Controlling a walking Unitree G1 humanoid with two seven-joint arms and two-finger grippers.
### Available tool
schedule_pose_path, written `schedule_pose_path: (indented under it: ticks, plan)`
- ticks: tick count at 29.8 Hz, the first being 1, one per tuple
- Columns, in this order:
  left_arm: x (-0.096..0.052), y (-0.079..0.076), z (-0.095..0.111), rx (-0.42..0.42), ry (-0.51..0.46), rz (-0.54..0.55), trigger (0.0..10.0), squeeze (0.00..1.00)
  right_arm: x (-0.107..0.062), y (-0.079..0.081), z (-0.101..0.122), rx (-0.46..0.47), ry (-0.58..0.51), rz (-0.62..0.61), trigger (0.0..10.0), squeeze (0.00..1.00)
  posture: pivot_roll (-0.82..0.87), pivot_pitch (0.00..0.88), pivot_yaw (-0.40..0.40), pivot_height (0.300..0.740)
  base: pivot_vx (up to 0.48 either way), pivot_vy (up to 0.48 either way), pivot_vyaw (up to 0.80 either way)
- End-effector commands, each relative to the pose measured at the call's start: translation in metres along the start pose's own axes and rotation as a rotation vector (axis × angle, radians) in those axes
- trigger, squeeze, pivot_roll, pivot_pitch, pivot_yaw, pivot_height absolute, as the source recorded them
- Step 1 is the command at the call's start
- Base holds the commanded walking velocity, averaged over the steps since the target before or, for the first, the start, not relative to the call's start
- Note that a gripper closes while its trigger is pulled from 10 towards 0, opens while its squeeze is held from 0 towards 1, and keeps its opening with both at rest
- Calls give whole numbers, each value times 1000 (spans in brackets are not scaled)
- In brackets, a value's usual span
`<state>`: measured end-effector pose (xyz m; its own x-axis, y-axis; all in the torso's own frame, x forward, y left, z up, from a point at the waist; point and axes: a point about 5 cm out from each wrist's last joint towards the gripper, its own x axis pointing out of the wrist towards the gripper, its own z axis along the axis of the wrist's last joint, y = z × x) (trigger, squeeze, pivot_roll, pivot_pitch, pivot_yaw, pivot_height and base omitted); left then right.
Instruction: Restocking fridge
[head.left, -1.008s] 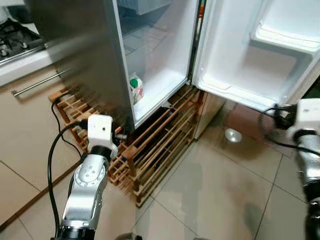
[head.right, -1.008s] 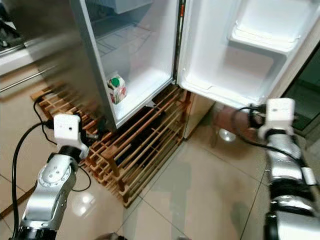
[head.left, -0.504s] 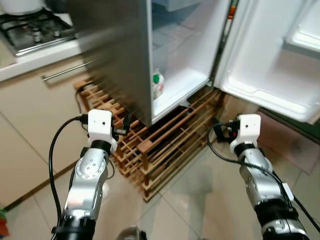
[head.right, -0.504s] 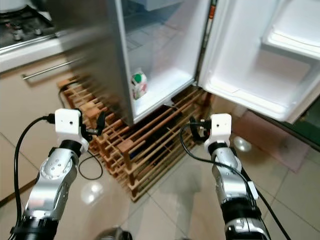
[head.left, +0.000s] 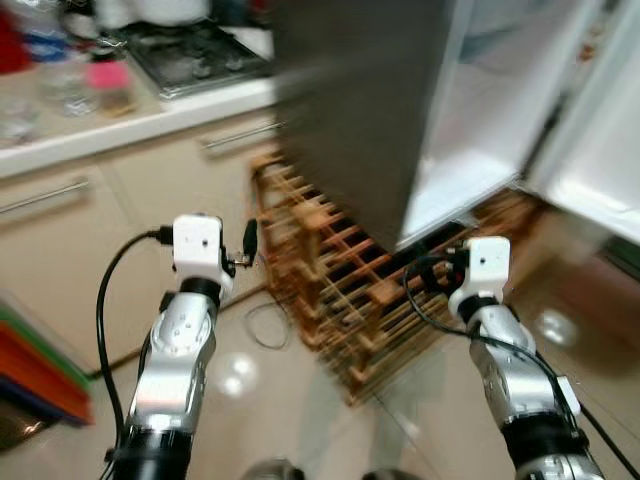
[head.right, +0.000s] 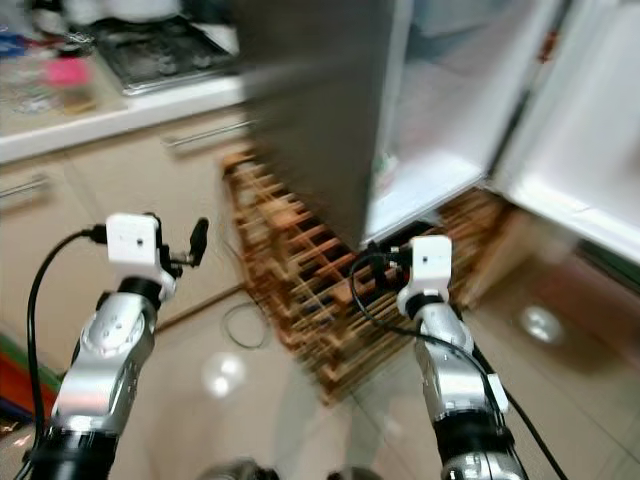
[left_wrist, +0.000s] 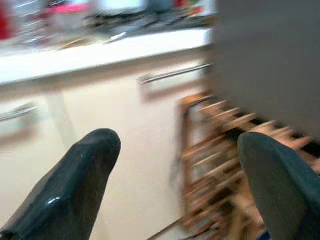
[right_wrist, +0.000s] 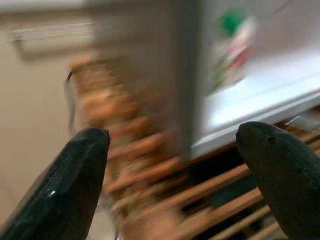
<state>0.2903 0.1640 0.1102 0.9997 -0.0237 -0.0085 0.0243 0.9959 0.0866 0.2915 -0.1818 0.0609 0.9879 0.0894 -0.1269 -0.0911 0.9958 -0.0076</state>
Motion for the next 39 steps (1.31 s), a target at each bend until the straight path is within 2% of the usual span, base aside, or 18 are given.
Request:
schedule_pose_path:
  ticks: [1, 2, 5, 12, 16, 17, 19, 20, 22, 27, 32, 39]
  plan:
    - [-2, 12, -6, 36, 29, 54, 10000, 0, 0, 2, 5, -3, -15, 7, 10000, 0, 3, 0, 1, 731, 0, 480, 725]
    - [-6, 17, -11, 38, 51, 79, 10000, 0, -2, 3, 2, -2, -6, 10, 10000, 0, 3, 0, 1, 731, 0, 480, 725]
    - [-13, 15, -16, 39, 74, 82, 10000, 0, -5, 5, -2, -3, 8, 15, 10000, 0, 12, 0, 0, 731, 0, 320, 725]
    - [-13, 13, -17, 68, 69, 88, 10000, 0, -6, 8, -8, -8, 26, 25, 10000, 0, 29, 0, -9, 731, 0, 0, 725]
    - [-14, 13, -14, 94, 36, 49, 10000, 0, -10, 9, -11, -4, 25, 14, 10000, 0, 31, 0, -11, 731, 0, 0, 725]
    - [-19, 12, -16, 79, 27, 1, 10000, 0, -14, 11, -13, -2, 25, 7, 10000, 0, 31, 0, -12, 731, 0, 0, 725]
    - [-23, 12, -17, 77, 24, -26, 10000, 0, -17, 12, -13, -2, 23, 6, 10000, 0, 29, 0, -13, 731, 0, 0, 719]
    - [-31, 12, -20, 51, 22, -73, 10000, 0, -24, 12, -15, -3, 23, 0, 10000, 0, 29, 0, -12, 731, 0, 0, 706]
    - [-34, 12, -22, 38, 34, -85, 10000, 0, -30, 12, -17, -13, 26, 1, 10000, 0, 28, 0, -11, 731, 0, 0, 706]
    - [-31, 11, -25, 65, 42, -79, 10000, 0, -32, 15, -22, -64, 41, 25, 10000, 0, 24, 0, -8, 731, 0, 0, 426]
    - [-22, -1, -17, 53, 1, -113, 10000, 0, -21, 20, -12, -50, 13, 27, 10000, 0, 20, 0, -6, 731, 0, -461, 0]
    - [-20, 1, -17, 52, 0, -133, 10000, 0, -16, 20, -5, -68, -19, 27, 10000, 0, 19, 0, -5, 731, 108, -427, 0]
